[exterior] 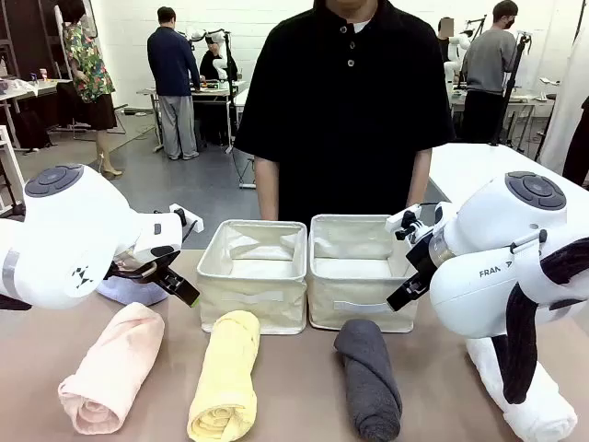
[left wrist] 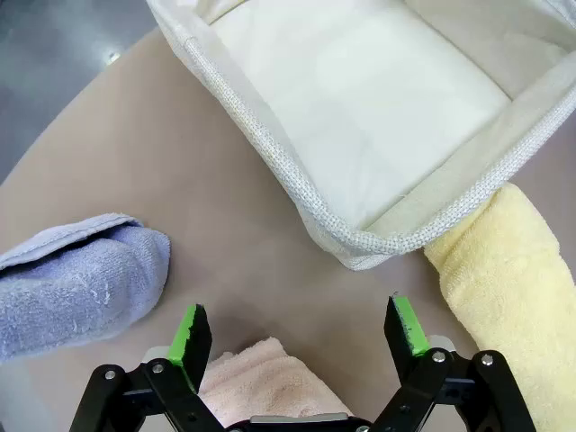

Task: Sort the towels based on their folding style.
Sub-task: Pick up one triangle-folded towel and place it in the left Fabric basket.

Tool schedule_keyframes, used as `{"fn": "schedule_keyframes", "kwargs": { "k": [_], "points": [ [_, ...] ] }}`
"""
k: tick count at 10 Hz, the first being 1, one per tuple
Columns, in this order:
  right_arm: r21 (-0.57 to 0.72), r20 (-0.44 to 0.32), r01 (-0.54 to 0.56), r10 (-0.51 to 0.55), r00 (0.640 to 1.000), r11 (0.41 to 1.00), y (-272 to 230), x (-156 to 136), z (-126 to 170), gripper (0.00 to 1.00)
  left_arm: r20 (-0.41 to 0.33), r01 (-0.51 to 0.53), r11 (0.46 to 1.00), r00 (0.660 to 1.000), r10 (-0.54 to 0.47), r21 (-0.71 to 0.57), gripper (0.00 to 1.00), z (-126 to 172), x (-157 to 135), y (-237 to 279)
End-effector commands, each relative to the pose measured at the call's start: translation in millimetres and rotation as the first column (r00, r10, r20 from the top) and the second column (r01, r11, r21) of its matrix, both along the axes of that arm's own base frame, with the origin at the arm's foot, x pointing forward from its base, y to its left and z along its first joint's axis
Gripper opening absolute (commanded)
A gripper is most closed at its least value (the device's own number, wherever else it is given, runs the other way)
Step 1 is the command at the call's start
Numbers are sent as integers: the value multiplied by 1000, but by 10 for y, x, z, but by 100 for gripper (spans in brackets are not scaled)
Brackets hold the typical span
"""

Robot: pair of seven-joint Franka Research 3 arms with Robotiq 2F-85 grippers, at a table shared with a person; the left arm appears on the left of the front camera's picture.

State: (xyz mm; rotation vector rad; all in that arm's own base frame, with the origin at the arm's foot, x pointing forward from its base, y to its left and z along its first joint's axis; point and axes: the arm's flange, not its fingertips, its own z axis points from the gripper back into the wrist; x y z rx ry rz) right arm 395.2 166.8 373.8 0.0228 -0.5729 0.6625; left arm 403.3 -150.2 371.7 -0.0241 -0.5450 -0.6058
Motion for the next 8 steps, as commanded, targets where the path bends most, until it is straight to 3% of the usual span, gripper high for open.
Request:
{"fn": "schedule_keyframes", "kwargs": {
  "k": [1, 8],
  "points": [
    [0, 0, 0, 0, 1000, 1000, 0, 0, 0, 100, 0, 0, 1000, 1000, 0, 0, 100, 0, 0, 0],
    [0, 0, 0, 0, 1000, 1000, 0, 0, 0, 100, 0, 0, 1000, 1000, 0, 0, 100, 0, 0, 0]
  ]
}}
